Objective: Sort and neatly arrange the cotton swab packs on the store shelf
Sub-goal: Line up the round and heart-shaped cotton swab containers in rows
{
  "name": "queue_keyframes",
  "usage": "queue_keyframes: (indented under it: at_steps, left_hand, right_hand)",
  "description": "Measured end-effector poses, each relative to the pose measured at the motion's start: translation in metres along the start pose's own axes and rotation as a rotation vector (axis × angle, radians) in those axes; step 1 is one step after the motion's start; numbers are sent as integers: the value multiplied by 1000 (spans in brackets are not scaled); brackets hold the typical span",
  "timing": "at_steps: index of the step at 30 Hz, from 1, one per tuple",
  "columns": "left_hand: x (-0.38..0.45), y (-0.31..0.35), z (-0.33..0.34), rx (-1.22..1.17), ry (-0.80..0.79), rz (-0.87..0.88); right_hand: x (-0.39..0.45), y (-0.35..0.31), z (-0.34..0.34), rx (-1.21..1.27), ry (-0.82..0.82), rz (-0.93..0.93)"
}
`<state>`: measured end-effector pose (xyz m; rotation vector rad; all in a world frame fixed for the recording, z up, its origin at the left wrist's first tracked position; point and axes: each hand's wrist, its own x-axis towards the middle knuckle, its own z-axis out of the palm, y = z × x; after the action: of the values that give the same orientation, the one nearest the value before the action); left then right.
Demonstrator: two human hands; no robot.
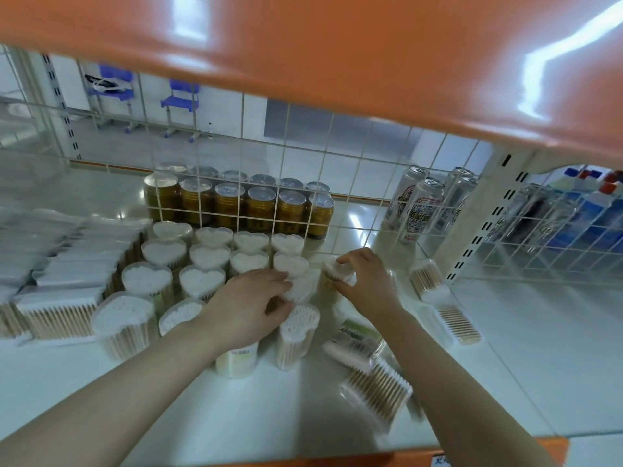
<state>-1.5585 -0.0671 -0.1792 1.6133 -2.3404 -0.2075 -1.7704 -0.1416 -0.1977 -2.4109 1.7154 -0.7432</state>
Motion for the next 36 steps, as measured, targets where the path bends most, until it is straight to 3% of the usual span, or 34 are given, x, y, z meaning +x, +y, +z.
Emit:
queue_keyframes:
  at_steps: [11, 36]
  left_hand:
    - [1, 0, 0, 2, -34, 18]
    - [4, 4, -5, -11, -8, -7]
  right_hand:
    - [28, -10, 9, -37, -70, -24]
    - [28, -1, 5, -42, -40, 21]
